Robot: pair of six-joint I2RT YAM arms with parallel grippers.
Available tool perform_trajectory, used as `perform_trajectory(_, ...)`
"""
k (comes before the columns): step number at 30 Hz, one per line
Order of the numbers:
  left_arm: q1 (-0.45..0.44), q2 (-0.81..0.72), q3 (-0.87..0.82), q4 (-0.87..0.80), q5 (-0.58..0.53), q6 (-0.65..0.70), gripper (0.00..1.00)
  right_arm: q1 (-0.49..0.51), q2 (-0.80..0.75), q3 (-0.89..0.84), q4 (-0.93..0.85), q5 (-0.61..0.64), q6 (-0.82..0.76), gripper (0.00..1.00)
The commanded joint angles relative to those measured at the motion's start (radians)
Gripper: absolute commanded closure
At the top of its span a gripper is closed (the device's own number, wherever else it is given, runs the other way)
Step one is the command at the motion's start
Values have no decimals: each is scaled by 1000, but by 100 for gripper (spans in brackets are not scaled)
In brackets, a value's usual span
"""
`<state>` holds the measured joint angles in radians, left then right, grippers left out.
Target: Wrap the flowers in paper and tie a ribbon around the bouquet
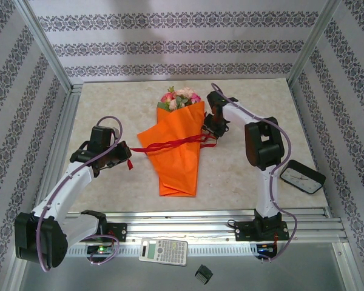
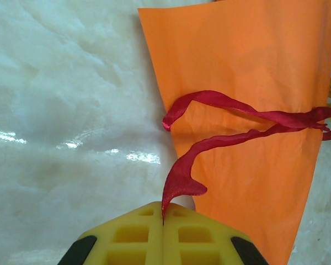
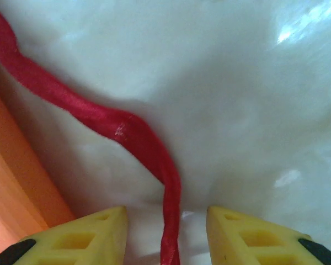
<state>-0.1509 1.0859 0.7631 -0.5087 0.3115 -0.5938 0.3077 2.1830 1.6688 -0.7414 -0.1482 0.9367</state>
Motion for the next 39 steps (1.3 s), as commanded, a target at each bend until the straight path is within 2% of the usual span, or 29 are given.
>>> perform_trajectory(1,16,14,-4,30,23,-18,100,22,12,11,-12,-1,48,61)
perform_trajectory(3,23,16,-3,45,30,-25,100,28,16,4,-27,9,77,72)
perform_trajectory(6,38,28,12,70,36,-40,100,28,0,-34,-13,40,107,81)
perform_trajectory(9,54,49,32,112,42,-72,100,10,-18,-34,-30,90,111,100)
perform_trajectory(13,88,92,56,186,58,-140,100,-42,-72,-8,-35,145,78,100)
perform_trajectory(17,159,141,75,230,57,-204,100,-99,-92,61,-65,154,28,100)
perform_trajectory(20,235,170,97,214,27,-248,100,-150,-102,88,-85,156,6,100)
perform_trajectory(26,307,235,153,35,-100,-328,100,-261,-150,31,-63,139,5,100)
perform_trajectory(32,320,359,128,-1,-98,-404,99,-259,-153,-40,-39,60,11,100)
perform_trajectory(36,315,361,104,-39,-118,-480,71,-245,-188,-134,9,48,42,100)
perform_trajectory(39,292,310,117,-90,-147,-526,57,-249,-208,-166,15,57,38,100)
